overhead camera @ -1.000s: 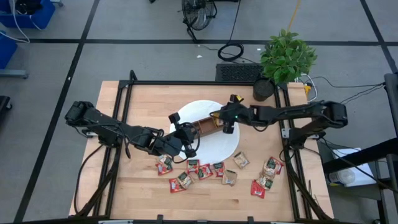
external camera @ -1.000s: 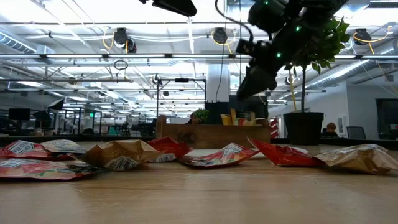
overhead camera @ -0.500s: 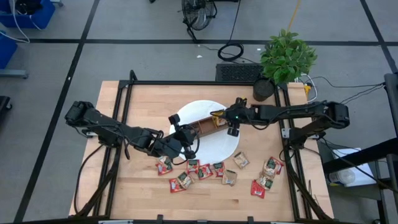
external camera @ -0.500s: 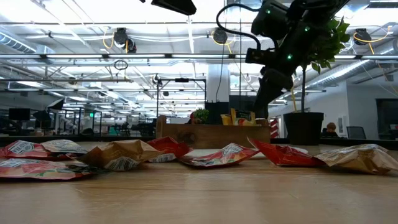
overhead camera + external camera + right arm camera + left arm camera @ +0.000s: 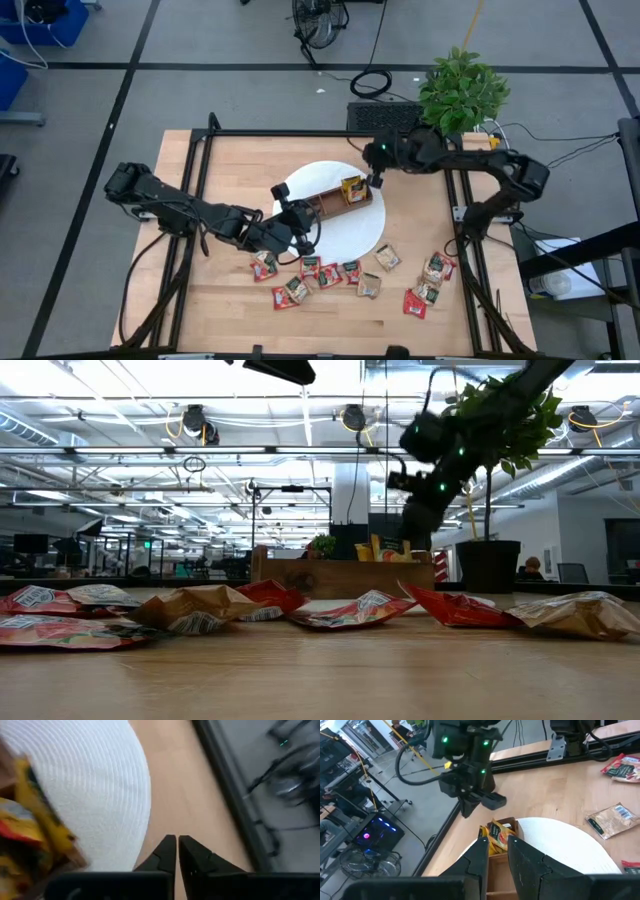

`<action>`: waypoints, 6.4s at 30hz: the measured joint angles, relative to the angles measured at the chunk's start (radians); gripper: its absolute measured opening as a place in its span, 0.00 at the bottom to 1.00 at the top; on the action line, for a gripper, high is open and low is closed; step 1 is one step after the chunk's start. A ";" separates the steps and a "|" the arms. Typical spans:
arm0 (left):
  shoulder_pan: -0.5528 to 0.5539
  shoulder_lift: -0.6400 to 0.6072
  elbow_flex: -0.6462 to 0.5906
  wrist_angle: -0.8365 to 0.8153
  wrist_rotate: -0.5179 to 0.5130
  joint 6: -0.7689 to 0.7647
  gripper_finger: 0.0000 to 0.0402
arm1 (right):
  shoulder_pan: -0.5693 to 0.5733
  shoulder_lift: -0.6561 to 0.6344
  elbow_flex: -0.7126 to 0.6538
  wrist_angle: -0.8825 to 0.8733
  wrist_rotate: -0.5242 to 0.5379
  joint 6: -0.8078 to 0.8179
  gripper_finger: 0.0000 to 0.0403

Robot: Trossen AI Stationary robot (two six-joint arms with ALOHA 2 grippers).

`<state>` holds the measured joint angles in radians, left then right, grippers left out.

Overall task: Pick & Place Tea
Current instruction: Adjust the wooden organizer, then put the brown tea bag into the middle section of the wooden organizer

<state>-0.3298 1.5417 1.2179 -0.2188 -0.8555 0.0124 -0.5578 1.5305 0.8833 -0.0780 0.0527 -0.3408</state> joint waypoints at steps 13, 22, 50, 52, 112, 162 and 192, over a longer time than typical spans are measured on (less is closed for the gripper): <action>0.000 0.000 0.000 -0.017 0.000 -0.014 0.20 | -0.012 0.125 -0.001 0.012 -0.240 0.012 0.00; 0.000 0.000 0.000 -0.017 0.000 -0.014 0.20 | 0.069 0.084 0.000 -0.072 -0.239 0.039 0.00; 0.000 0.000 0.000 -0.011 -0.001 -0.015 0.20 | 0.258 -0.249 -0.001 -0.167 0.081 0.099 0.00; 0.000 0.000 0.000 -0.013 -0.002 -0.018 0.20 | 0.282 -0.358 -0.001 -0.206 0.079 0.120 0.00; -0.136 -1.242 -1.141 0.612 0.232 -0.022 0.20 | 0.924 -1.189 -0.617 0.230 -0.005 0.332 0.00; -0.136 -1.391 -1.150 0.369 0.092 -0.044 0.20 | 1.280 -0.025 -0.154 -0.758 -0.186 1.626 0.51; -0.136 -1.391 -1.150 0.369 0.091 -0.043 0.20 | 1.277 -0.020 -0.004 -0.947 -0.090 1.562 0.03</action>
<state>-0.4660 0.1509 0.0681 0.1505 -0.7643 -0.0307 0.7193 1.5108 0.8798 -1.0248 -0.0375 1.2210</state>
